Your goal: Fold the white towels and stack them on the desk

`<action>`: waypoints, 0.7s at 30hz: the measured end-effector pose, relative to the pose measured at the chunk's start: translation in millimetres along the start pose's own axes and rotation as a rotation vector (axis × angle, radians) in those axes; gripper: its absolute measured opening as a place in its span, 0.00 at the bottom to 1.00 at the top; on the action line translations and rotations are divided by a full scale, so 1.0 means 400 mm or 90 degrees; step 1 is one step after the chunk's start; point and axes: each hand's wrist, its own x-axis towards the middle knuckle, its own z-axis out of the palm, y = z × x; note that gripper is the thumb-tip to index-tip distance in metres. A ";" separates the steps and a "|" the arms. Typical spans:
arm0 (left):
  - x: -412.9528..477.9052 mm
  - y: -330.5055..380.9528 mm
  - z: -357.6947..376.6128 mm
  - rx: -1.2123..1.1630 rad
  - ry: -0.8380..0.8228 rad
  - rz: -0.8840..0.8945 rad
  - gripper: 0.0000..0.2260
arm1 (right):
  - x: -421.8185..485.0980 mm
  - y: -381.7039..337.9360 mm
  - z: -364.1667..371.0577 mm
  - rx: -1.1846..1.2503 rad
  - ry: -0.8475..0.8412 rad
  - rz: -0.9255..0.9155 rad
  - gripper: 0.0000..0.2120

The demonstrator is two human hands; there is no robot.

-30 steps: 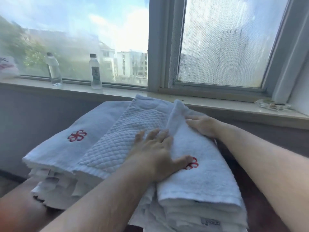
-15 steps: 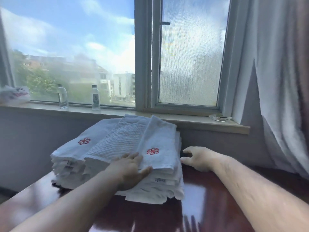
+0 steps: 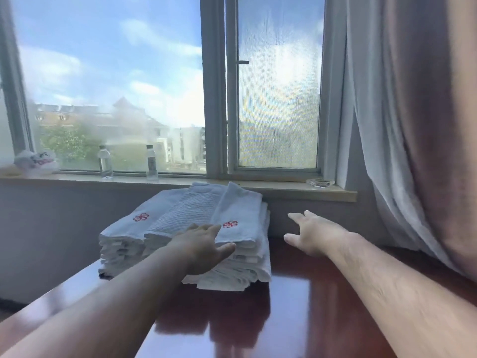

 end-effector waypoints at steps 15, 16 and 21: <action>0.179 0.001 0.065 -0.107 0.084 0.059 0.30 | 0.146 0.025 0.118 0.102 0.121 -0.002 0.29; 0.210 -0.005 0.069 -0.105 0.096 0.067 0.31 | 0.180 0.025 0.124 0.113 0.125 -0.004 0.29; 0.400 -0.016 0.091 -0.090 0.126 0.062 0.31 | 0.371 0.010 0.157 0.132 0.156 -0.030 0.27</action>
